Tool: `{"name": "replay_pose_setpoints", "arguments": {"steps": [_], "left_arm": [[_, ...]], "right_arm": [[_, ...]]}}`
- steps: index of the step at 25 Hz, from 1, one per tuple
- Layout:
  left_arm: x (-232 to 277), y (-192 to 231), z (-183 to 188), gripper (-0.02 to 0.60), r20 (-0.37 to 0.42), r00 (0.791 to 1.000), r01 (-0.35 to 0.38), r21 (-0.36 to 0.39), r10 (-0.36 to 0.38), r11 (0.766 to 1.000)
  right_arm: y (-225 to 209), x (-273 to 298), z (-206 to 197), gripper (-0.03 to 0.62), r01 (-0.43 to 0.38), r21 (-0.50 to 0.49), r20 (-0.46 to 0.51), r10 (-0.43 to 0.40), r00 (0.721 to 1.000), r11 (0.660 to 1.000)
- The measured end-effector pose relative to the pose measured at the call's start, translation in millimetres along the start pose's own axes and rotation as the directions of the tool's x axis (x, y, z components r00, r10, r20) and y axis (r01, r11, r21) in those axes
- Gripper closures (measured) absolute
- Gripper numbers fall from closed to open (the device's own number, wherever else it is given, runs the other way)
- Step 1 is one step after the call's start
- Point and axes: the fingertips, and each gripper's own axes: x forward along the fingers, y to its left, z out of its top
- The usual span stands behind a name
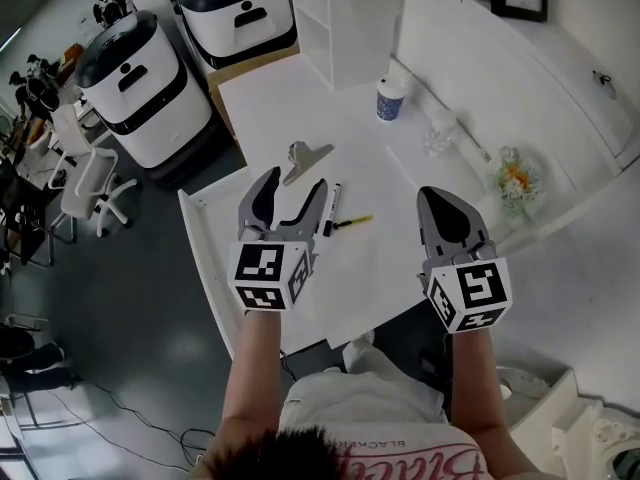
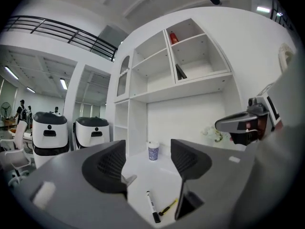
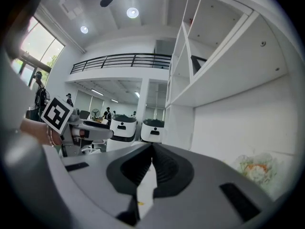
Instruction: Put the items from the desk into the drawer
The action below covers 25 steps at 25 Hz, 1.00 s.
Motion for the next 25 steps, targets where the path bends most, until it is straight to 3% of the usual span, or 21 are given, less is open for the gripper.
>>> {"name": "replay_pose_setpoints", "arguments": {"steps": [3,10,15,20,25], "left_arm": [[13.8,0.2,-13.6,0.302,-0.032,1.000,0.003,0.011,-0.003,1.000],[43.7,2.2,-60.0,0.302,-0.124,0.992,0.009,-0.046,-0.015,0.999],[61.4,1.9,-96.3,0.304,-0.212,0.977,0.014,-0.053,-0.025,0.999],[74.5,1.3,-135.4,0.305,-0.309,0.950,0.011,-0.072,-0.033,0.997],[87.8,-1.4,-182.1,0.307,-0.428,0.903,0.014,-0.081,-0.047,0.997]], "right_arm": [[-6.9,11.7,-8.8,0.586,-0.002,0.013,-0.011,0.003,1.000,1.000],[-18.3,40.4,-52.8,0.586,-0.017,0.059,-0.090,0.023,0.996,0.998],[-25.7,54.6,-83.3,0.586,-0.011,0.089,-0.146,0.024,0.989,0.996],[-26.3,65.0,-111.1,0.586,-0.014,0.115,-0.201,0.037,0.979,0.993],[-24.7,68.8,-133.0,0.586,-0.020,0.139,-0.244,0.053,0.968,0.990]]}}
